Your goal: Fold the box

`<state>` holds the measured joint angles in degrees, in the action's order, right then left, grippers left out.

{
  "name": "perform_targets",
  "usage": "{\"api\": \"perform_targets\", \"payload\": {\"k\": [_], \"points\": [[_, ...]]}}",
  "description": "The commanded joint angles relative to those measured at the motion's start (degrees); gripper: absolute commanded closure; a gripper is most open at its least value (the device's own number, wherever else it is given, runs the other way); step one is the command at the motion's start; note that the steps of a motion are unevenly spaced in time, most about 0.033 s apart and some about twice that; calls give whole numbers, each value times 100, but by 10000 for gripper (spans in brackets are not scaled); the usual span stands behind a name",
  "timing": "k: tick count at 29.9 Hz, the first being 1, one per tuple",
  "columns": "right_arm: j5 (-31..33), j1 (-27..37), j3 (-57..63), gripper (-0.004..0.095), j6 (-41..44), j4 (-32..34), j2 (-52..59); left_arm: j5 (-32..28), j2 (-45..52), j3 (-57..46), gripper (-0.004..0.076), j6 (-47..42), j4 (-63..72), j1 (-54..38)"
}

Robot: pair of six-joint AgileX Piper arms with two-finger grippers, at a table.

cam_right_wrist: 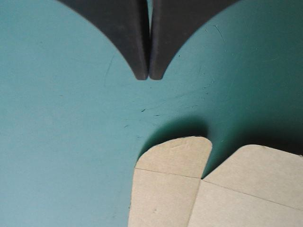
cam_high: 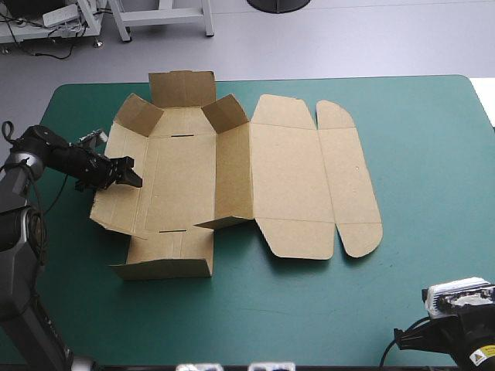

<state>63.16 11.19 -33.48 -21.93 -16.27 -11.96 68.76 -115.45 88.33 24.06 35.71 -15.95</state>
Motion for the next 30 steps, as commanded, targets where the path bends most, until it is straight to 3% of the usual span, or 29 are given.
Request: {"api": "perform_targets", "payload": {"k": [1,8,15,18,23,30], "points": [[-321,-7,-155,928,-48,-100,-121,531,544,9,308,-221,-139,139],[-329,-7,-155,928,-88,-100,-121,519,1053,-625,308,-219,-493,132],[-332,-7,-155,928,-115,-152,-121,519,944,-886,328,7,-203,132],[-332,-7,-155,928,-115,-227,-121,510,925,-886,418,139,-203,132],[-323,-7,-155,928,-115,-359,-121,315,925,-818,716,167,-109,132],[-117,-7,-155,928,-115,-359,-121,346,925,-456,724,824,388,132]]}}
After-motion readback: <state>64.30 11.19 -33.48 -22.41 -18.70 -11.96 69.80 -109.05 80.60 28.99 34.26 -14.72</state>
